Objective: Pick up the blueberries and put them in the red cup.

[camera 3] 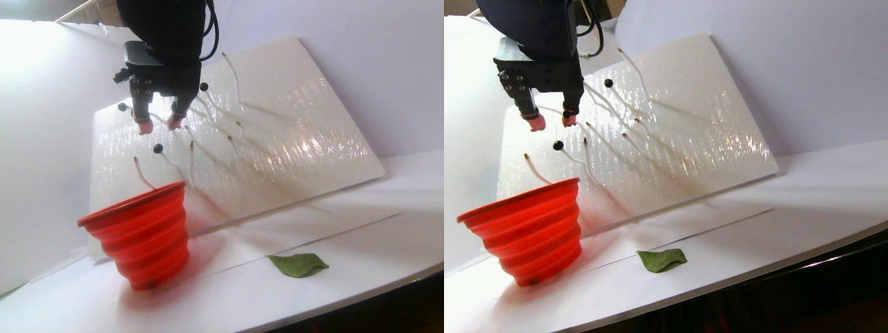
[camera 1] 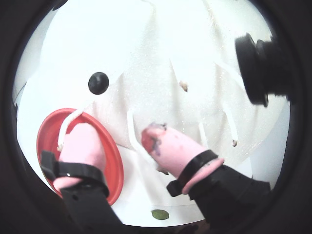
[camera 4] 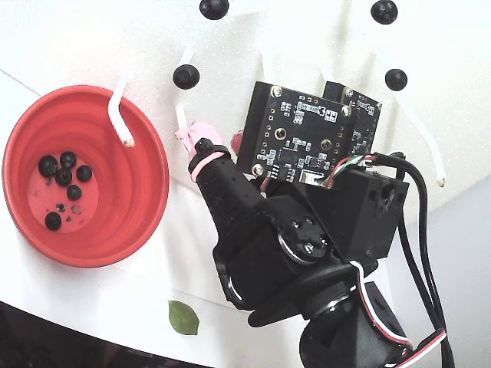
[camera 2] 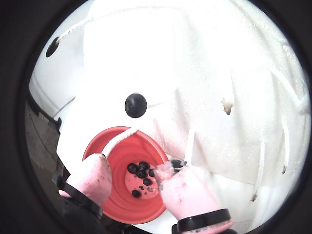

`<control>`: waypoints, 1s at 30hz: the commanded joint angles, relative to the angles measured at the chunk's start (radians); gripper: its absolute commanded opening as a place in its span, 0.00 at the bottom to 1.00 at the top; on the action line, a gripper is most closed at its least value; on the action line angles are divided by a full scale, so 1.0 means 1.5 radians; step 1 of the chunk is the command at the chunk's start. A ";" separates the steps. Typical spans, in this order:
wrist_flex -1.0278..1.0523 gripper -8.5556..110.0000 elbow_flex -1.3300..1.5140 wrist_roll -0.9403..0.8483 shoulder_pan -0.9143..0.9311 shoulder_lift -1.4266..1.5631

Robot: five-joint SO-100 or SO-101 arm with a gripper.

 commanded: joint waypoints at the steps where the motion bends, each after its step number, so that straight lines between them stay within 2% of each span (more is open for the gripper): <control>1: -0.029 0.23 -0.070 -0.002 -0.036 0.003; 30: -0.119 0.23 -0.144 -0.020 -0.059 -0.124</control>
